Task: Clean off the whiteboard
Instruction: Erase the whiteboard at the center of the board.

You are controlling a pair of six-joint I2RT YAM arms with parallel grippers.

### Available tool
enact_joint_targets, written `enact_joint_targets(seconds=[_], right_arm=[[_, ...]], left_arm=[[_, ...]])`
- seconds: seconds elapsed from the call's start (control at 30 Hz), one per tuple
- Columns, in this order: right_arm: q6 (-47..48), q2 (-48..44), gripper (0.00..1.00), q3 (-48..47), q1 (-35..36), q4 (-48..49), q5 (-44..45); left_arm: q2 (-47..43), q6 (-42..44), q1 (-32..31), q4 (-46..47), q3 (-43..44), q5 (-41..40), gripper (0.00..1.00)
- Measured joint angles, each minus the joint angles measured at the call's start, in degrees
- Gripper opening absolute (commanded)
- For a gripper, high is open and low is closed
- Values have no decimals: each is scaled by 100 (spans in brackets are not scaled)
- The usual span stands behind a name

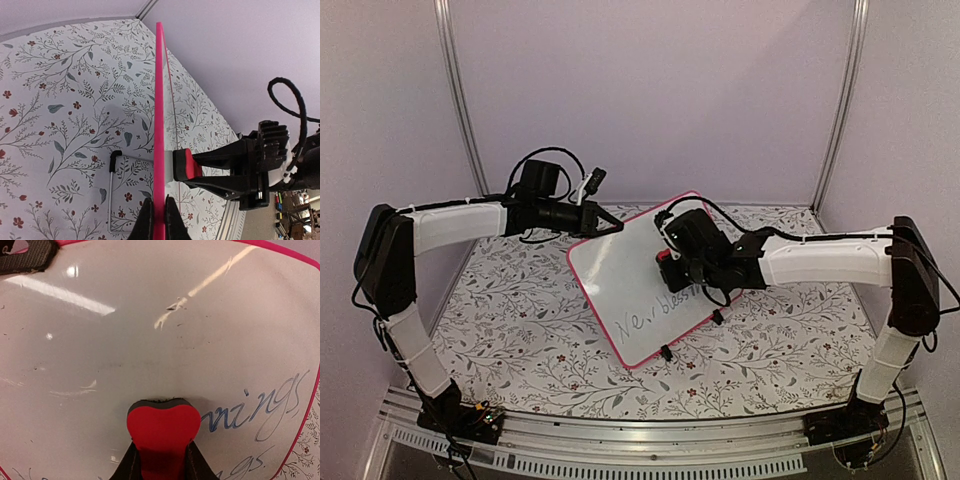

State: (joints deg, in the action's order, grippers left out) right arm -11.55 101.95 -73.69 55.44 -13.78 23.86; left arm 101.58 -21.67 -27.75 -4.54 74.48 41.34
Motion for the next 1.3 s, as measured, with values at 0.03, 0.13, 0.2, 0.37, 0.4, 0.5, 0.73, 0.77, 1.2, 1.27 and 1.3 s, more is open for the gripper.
enact_joint_targets(seconds=[0.03,0.13,0.2,0.37,0.4,0.5,0.73,0.77,1.2,1.27,1.3], right_arm=[[-9,-15,0,31,0,11,-13],[-44,-52,0,114,0,17,-37],[-63,-74,0,160,0,15,-48],[-116,-129,0,280,0,22,-74],[-131,-142,0,308,0,20,-85],[-160,-184,0,402,0,31,-116],[-243,-229,0,509,2,28,-173],[-249,-229,0,511,2,28,-173],[-286,-280,0,625,44,-13,-170],[-286,-280,0,645,55,-28,-166],[-289,-282,0,654,61,-28,-164]], left_arm=[[0,0,0,0,0,0,0],[0,0,0,0,0,0,0],[0,0,0,0,0,-2,0],[0,0,0,0,0,0,0],[0,0,0,0,0,-2,0],[0,0,0,0,0,-2,0],[0,0,0,0,0,-4,0],[0,0,0,0,0,-4,0],[0,0,0,0,0,-2,0],[0,0,0,0,0,-4,0],[0,0,0,0,0,-4,0]])
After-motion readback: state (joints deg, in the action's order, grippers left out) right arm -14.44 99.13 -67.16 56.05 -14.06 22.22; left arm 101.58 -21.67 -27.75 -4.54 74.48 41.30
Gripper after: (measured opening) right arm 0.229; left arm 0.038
